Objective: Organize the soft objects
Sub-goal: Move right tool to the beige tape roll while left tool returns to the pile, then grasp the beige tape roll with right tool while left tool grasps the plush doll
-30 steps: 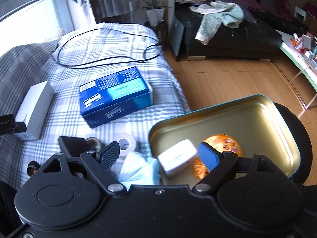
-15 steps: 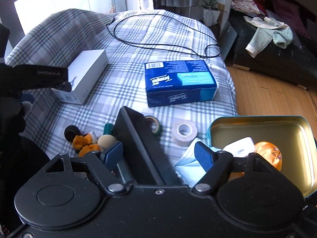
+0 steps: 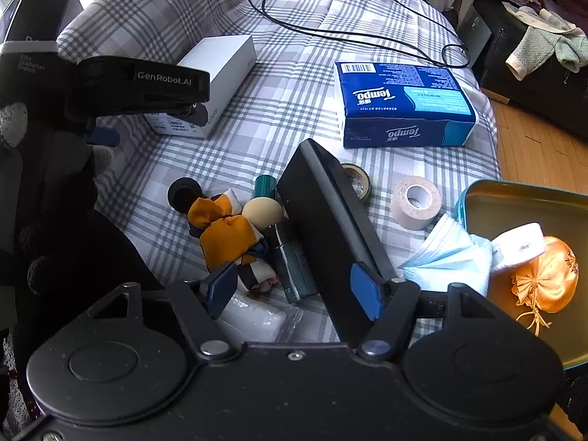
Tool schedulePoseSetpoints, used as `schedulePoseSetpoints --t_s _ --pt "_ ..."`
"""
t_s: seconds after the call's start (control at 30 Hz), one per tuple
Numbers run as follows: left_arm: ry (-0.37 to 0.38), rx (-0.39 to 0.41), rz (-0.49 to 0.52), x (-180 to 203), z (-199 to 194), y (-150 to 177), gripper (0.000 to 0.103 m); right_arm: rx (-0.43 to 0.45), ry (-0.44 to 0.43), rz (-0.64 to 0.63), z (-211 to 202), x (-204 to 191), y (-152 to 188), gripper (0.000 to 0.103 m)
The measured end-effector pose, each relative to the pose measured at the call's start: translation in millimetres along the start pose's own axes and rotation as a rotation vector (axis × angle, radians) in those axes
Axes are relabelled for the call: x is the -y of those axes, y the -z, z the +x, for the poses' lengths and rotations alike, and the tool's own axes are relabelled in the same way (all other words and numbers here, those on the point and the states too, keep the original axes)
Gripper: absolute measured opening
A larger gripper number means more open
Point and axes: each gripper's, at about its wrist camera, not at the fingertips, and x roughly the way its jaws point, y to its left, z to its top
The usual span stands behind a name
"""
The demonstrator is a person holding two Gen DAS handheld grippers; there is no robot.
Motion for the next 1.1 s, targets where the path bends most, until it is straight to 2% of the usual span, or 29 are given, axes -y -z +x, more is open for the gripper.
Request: schedulePoseSetpoints --t_s 0.27,0.47,0.57,0.7,0.97,1.1 --pt "0.015 -0.032 0.045 8.7 7.8 1.2 0.102 0.038 0.054 0.181 -5.4 46.9 -34.1 0.064" --pt "0.035 -0.055 0.031 6.9 12.0 0.5 0.102 0.033 0.061 0.313 16.6 74.9 -56.6 0.060" --pt "0.037 -0.061 0.029 7.2 13.6 0.6 0.102 0.026 0.106 0.307 33.1 77.3 -63.1 0.055" --pt "0.045 -0.073 0.030 9.0 17.5 0.5 0.102 -0.010 0.153 0.284 53.3 81.9 -66.8 0.054" --pt "0.064 -0.098 0.030 11.1 23.1 1.6 0.102 -0.088 0.180 0.235 86.1 86.0 -63.8 0.052" --pt "0.082 -0.130 0.051 16.9 30.3 3.4 0.102 -0.067 0.236 0.152 91.7 78.7 -61.9 0.053"
